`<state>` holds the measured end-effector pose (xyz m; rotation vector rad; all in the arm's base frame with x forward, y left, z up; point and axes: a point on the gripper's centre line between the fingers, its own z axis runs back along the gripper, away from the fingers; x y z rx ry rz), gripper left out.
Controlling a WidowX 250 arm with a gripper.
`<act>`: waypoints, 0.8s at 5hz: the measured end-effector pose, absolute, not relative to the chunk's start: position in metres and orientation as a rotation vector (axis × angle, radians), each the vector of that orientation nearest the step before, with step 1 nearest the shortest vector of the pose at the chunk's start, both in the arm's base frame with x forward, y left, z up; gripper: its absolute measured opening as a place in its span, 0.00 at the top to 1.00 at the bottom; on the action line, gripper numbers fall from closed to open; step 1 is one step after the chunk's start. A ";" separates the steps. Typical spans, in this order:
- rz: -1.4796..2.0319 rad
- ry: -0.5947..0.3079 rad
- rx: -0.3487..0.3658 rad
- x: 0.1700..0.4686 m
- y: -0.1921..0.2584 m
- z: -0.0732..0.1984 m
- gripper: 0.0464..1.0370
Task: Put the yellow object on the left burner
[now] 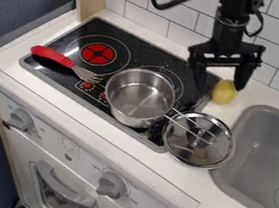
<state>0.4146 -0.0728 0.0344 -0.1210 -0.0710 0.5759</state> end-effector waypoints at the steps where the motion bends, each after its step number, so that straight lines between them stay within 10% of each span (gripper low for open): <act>1: 0.541 -0.075 -0.133 0.424 -0.080 0.029 0.04; 4: 0.546 -0.080 -0.120 0.432 -0.087 0.014 0.38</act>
